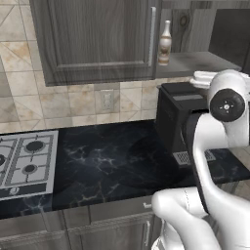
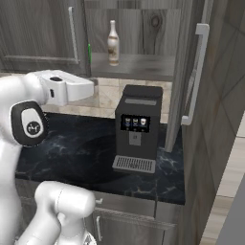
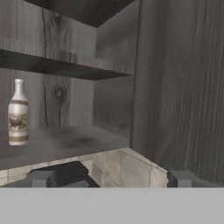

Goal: Open the cabinet directly in front. Then move the liquor and the mug to the dining counter with the jar on it.

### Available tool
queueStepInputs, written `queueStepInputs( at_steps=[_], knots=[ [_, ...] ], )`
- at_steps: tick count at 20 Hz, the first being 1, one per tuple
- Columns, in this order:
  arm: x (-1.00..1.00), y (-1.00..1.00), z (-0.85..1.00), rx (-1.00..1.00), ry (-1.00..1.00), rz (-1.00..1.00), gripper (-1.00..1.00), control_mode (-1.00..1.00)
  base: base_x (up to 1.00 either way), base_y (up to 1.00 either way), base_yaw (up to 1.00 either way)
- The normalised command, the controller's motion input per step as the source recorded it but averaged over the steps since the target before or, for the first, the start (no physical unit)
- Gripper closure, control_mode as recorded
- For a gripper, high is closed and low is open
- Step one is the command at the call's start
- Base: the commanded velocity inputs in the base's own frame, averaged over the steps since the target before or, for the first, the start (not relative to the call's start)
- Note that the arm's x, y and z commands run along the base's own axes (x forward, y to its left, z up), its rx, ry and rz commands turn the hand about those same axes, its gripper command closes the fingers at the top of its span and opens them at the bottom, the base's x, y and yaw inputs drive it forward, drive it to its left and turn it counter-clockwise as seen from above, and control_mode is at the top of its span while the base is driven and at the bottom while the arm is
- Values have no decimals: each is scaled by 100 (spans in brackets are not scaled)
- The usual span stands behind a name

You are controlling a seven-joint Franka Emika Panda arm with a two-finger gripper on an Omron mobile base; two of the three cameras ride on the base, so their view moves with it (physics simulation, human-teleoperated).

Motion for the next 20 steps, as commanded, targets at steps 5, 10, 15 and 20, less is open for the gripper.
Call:
queueStepInputs(
  at_steps=[5, 10, 15, 20],
  knots=[
    [0, 100, 0, 31, 4, 35, -100, -100, 0, 0, 0],
    [0, 80, 0, 36, 1, 35, -100, -100, 0, 0, 0],
    [0, 15, 0, 12, -10, 31, -100, -100, 0, 0, 0],
    [3, 0, 0, 0, -3, 3, -100, -100, 0, 0, 0]
  ],
)
